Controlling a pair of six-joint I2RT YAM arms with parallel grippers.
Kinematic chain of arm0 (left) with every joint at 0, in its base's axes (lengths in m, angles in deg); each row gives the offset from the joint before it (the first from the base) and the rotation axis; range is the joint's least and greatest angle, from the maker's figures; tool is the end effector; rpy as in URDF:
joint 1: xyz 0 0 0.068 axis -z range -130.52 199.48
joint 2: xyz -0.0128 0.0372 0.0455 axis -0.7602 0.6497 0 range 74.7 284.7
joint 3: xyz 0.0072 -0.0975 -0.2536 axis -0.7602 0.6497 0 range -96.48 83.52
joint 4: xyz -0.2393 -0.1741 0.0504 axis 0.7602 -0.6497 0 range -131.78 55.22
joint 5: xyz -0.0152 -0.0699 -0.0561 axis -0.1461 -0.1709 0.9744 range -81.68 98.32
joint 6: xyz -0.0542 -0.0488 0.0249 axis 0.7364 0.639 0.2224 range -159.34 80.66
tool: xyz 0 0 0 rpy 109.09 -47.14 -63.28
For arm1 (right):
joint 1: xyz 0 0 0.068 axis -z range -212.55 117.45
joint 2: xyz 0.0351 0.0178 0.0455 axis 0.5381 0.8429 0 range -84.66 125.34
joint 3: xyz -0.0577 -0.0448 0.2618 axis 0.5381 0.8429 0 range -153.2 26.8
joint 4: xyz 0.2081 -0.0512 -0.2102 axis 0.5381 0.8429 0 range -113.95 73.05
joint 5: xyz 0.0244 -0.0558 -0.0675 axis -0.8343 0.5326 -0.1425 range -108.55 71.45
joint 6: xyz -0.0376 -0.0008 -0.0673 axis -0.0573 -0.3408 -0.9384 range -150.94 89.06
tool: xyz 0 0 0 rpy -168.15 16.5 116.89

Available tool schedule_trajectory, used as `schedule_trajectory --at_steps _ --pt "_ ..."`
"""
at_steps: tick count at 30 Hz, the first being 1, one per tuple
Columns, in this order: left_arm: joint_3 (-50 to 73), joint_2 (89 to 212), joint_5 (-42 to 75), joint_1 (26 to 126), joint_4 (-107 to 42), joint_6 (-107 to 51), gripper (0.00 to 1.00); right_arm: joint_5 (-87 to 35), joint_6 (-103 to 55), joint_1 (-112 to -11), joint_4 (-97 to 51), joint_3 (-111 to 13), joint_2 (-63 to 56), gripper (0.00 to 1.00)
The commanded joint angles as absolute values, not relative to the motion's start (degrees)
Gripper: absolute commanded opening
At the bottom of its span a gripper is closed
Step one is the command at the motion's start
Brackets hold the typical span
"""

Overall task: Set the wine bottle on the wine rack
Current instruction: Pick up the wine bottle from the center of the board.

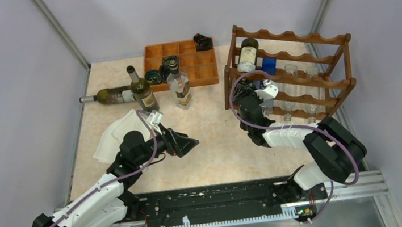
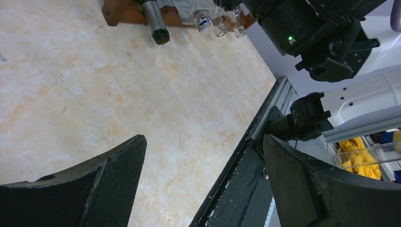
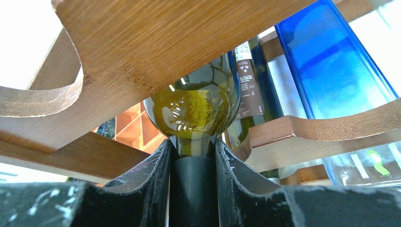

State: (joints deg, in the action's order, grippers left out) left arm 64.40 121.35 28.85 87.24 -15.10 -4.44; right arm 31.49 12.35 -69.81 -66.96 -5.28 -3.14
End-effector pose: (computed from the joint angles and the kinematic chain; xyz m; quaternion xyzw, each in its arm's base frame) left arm 0.1875 -0.1743 0.2072 0.1356 0.7387 -0.4913 0.4412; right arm 0.2916 0.1586 0.1823 0.3170 0.6599 0.1497 0.6645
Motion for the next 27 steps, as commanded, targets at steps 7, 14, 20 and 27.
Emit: schedule_trajectory --at_steps 7,14,20,27 --pt "62.77 118.33 29.09 87.01 -15.62 -3.19 0.99 27.7 16.12 -68.92 -68.74 -7.94 -8.03 0.57" --pt "62.73 116.04 28.68 87.01 -16.71 -2.86 0.99 25.72 19.68 -68.87 -60.95 -8.22 -11.18 0.72" --pt "62.36 114.57 28.15 87.01 -18.07 -2.86 0.99 24.0 22.29 -68.96 -54.11 -7.69 -14.51 0.74" --pt "59.58 114.81 26.77 87.02 -20.79 -6.88 0.99 17.93 13.54 -69.15 -53.2 -1.61 -23.72 0.76"
